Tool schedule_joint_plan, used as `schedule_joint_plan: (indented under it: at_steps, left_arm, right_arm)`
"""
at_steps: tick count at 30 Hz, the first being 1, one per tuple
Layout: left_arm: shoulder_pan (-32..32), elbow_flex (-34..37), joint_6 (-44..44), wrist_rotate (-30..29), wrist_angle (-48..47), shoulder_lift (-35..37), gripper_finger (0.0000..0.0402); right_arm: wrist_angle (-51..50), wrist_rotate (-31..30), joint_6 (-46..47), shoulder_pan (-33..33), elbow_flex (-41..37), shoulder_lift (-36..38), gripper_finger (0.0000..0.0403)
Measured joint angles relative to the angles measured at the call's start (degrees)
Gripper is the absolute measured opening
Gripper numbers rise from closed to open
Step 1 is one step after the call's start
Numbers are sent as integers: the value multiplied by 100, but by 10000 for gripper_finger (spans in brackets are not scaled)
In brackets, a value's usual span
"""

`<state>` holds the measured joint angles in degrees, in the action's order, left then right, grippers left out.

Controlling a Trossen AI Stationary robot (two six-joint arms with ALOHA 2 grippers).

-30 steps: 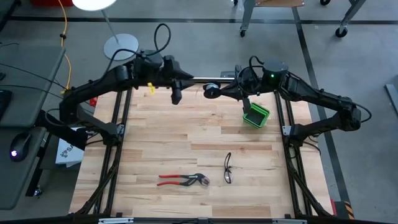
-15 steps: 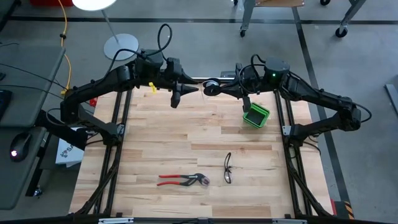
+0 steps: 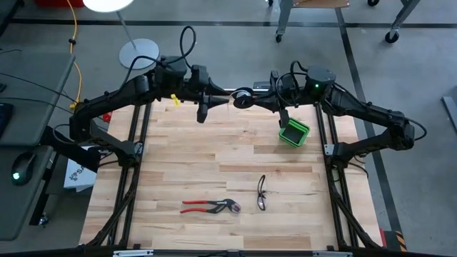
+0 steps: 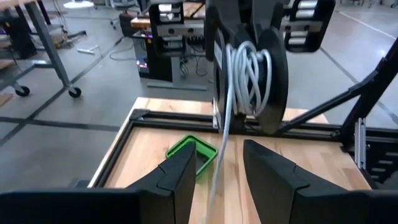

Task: Coil cords
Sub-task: Uncoil the wire from the spool

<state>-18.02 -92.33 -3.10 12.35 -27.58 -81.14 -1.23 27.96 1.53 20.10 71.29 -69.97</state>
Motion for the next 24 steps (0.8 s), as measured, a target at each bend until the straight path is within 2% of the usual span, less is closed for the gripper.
schedule_joint_plan:
  at_steps: [11,14,19,24]
  left_arm:
    - [0,4,49,25,217,-238,124]
    - [2,4,51,-147,180,-213,96]
    - [2,4,49,-150,199,-72,12]
    - [4,4,194,-100,179,-68,3]
  right_arm:
    - [273,208,124,0,0,0,0]
    - [255,225,163,0,0,0,0]
    - [242,225,148,2,0,0,0]
    - [230,225,216,2,0,0,0]
